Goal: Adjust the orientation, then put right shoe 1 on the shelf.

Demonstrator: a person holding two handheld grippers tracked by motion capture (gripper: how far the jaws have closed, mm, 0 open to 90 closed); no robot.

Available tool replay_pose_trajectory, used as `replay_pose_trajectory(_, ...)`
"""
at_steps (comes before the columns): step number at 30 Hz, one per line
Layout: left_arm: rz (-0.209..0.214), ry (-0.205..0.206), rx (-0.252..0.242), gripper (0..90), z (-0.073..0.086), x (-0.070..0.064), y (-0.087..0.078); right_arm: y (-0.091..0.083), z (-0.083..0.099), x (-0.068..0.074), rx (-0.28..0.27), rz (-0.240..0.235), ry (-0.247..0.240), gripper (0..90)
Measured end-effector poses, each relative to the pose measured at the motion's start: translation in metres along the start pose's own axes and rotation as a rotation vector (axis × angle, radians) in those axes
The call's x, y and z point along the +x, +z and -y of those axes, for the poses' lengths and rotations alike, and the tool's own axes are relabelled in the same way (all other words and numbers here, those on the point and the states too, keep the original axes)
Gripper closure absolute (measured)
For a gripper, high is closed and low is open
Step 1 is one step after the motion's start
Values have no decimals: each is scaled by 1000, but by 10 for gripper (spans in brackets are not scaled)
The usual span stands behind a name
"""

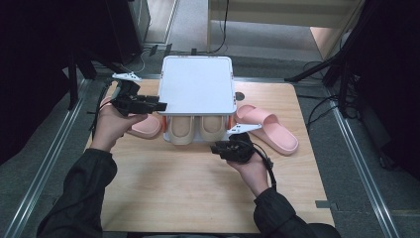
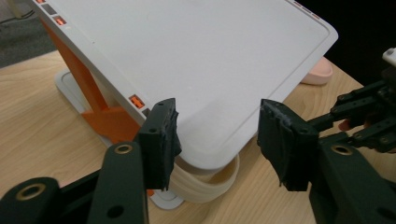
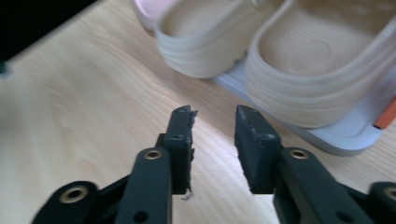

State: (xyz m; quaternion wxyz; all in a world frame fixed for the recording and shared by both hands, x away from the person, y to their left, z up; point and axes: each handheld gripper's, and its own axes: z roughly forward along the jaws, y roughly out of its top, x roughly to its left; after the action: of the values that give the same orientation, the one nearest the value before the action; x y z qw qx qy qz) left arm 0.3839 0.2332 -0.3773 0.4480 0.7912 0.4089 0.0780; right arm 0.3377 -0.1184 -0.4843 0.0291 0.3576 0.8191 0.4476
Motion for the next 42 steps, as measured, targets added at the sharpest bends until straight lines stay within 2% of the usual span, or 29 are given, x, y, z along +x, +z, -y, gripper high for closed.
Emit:
replay_pose_trajectory(5, -38, -15, -20, 396, 4, 1, -10, -19, -1, 2, -30, -20, -17, 557)
replay_pose_trajectory(11, -66, -58, -10, 379, 15, 11, -16, -39, 10, -3, -42, -24, -50, 509)
replay_pose_trajectory(16, -93, -79, -9, 372, 27, 21, -20, -46, 15, -9, -41, -21, -70, 488)
replay_pose_trajectory(21, -112, -107, -6, 372, 40, 31, -22, -48, 14, -12, -31, -24, -61, 482)
replay_pose_trajectory(23, -118, -109, -3, 394, 43, 32, -23, -47, 14, -12, -24, -19, -86, 482)
replay_pose_trajectory(26, -123, -112, -3, 418, 48, 35, -25, -44, 14, -10, -17, -23, -96, 485)
replay_pose_trajectory(29, -107, -122, -6, 510, 53, 37, -25, -40, 12, -8, -21, -30, -108, 489)
replay_pose_trajectory(32, -117, -139, -20, 622, 57, 40, -26, -37, 11, -8, -19, -36, -100, 496)
replay_pose_trajectory(42, -158, -186, 1, 789, 74, 61, -19, -36, 11, -8, -17, -40, -80, 500)
